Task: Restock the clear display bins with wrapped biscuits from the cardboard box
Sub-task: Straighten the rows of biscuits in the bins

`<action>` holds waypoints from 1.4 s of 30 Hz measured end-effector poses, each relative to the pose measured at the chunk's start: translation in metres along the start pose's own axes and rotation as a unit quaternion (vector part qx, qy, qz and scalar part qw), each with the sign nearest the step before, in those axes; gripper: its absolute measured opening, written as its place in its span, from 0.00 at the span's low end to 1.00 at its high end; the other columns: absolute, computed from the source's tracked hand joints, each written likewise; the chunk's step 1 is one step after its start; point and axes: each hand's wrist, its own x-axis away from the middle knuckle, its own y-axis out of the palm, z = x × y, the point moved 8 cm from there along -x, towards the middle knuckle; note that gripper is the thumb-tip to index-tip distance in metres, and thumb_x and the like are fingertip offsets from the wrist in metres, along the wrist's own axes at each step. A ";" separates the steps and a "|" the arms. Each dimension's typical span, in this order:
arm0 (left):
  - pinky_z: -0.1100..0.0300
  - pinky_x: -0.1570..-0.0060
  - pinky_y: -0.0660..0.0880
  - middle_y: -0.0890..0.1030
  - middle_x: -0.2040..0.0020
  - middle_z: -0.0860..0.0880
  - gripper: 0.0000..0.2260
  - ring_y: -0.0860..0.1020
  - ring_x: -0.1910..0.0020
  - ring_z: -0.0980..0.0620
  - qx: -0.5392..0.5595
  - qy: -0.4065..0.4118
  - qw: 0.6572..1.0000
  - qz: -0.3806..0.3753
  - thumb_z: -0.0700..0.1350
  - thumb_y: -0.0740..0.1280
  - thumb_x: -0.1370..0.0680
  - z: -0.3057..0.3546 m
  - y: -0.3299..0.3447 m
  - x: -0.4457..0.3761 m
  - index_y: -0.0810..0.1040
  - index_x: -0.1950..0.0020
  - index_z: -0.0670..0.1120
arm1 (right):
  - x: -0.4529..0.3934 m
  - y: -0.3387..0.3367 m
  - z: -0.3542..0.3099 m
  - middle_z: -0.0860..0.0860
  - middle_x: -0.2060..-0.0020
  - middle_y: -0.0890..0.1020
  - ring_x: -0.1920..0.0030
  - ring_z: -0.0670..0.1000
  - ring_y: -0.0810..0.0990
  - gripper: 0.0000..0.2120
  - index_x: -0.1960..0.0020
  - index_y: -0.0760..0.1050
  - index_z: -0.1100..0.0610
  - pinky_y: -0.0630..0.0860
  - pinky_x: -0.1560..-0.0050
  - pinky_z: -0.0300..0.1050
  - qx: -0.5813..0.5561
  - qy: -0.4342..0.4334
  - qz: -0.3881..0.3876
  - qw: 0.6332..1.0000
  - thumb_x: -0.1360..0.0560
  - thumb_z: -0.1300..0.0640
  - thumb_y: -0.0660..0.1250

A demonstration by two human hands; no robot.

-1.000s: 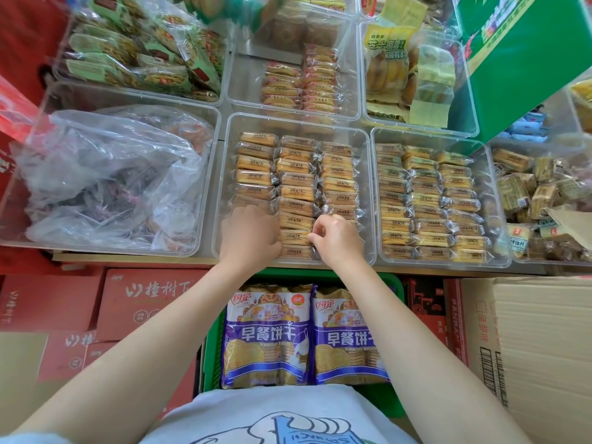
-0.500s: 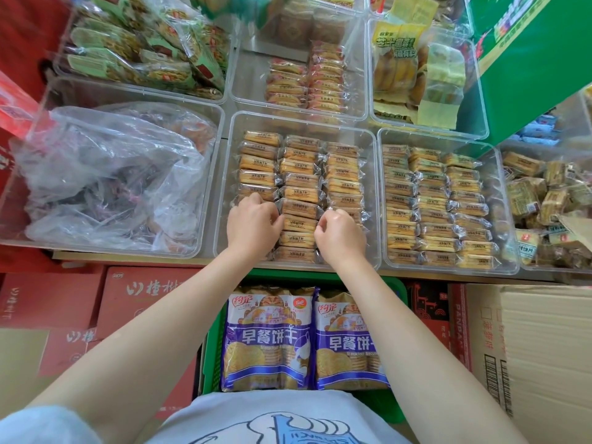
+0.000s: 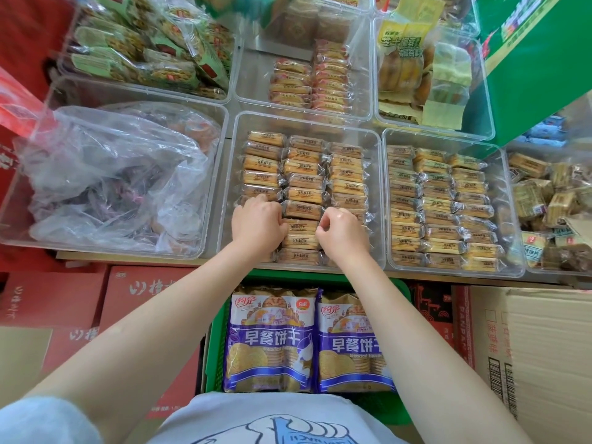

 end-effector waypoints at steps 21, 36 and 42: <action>0.53 0.59 0.77 0.78 0.47 0.47 0.09 0.76 0.57 0.46 -0.016 -0.009 1.000 0.001 0.50 0.66 0.18 0.008 -0.006 -0.023 0.82 0.49 0.46 | -0.027 -0.010 0.004 0.49 0.48 0.78 0.53 0.51 0.74 0.07 0.52 0.79 0.53 0.68 0.59 0.44 -0.004 -0.007 0.011 1.000 0.19 0.51 0.67; 0.56 0.62 0.71 0.81 0.49 0.50 0.13 0.77 0.55 0.48 0.031 -0.031 0.998 0.037 0.55 0.63 0.18 0.005 -0.016 -0.044 0.79 0.41 0.48 | -0.055 -0.022 -0.002 0.49 0.50 0.76 0.54 0.52 0.74 0.07 0.47 0.77 0.56 0.71 0.58 0.46 -0.003 -0.001 0.030 1.000 0.19 0.53 0.64; 0.56 0.61 0.71 0.81 0.52 0.52 0.10 0.76 0.56 0.50 0.065 -0.053 0.996 0.021 0.53 0.66 0.18 0.001 -0.010 -0.051 0.82 0.46 0.49 | -0.058 -0.018 -0.002 0.51 0.52 0.78 0.53 0.54 0.78 0.06 0.54 0.79 0.57 0.77 0.55 0.49 -0.057 -0.009 0.038 0.998 0.20 0.57 0.66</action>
